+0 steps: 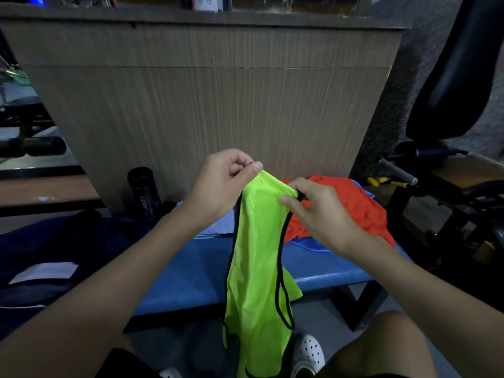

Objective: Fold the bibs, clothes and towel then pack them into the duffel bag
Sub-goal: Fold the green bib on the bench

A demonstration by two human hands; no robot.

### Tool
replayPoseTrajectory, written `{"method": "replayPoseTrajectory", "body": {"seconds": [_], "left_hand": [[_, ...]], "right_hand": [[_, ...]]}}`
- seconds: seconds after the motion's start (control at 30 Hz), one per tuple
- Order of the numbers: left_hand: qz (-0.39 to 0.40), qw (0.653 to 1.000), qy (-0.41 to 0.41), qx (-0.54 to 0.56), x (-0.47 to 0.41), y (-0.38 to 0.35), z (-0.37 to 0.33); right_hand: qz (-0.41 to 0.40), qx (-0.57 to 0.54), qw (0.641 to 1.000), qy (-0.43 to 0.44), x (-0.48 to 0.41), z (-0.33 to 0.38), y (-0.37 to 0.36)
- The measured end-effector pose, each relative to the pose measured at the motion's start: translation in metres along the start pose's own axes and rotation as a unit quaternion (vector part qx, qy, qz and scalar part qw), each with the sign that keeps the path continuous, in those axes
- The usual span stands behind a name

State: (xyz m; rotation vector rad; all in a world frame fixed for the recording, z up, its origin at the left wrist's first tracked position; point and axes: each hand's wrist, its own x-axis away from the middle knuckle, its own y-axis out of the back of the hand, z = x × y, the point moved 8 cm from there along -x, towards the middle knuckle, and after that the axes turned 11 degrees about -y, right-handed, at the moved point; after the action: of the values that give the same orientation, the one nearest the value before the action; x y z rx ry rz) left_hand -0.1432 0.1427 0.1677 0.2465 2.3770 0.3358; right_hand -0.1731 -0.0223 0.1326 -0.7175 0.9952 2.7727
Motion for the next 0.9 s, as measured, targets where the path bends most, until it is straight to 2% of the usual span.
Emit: {"method": "replayPoseTrajectory", "body": {"seconds": [0.1, 0.17, 0.3, 0.4, 0.5, 0.63, 0.77, 0.9], "left_hand": [[-0.009, 0.999, 0.011, -0.039, 0.002, 0.009, 0.010], [0.000, 0.999, -0.008, -0.036, 0.004, 0.010, 0.006], [0.084, 0.995, -0.028, -0.038, 0.013, 0.002, 0.004], [0.117, 0.991, -0.041, -0.043, 0.016, 0.002, 0.005], [0.100, 0.994, -0.028, -0.024, 0.014, 0.007, 0.006], [0.077, 0.997, -0.017, -0.013, 0.010, 0.014, 0.006], [0.085, 0.996, -0.015, -0.011, 0.009, 0.012, 0.001], [0.102, 0.994, -0.020, -0.018, 0.011, 0.012, 0.002]], "right_hand": [[-0.015, 0.019, 0.999, 0.035, -0.003, 0.011, 0.005], [-0.020, 0.008, 0.999, 0.026, -0.006, 0.014, 0.007], [-0.009, -0.010, 1.000, -0.001, -0.011, 0.011, 0.004], [-0.001, -0.033, 0.999, -0.013, -0.013, 0.010, 0.004], [0.000, -0.072, 0.997, -0.017, -0.014, 0.011, 0.007], [0.038, -0.024, 0.999, 0.019, -0.012, 0.016, 0.004], [0.083, -0.085, 0.993, -0.025, -0.008, 0.009, -0.008], [0.042, -0.046, 0.998, -0.012, -0.007, 0.012, -0.005]]}}
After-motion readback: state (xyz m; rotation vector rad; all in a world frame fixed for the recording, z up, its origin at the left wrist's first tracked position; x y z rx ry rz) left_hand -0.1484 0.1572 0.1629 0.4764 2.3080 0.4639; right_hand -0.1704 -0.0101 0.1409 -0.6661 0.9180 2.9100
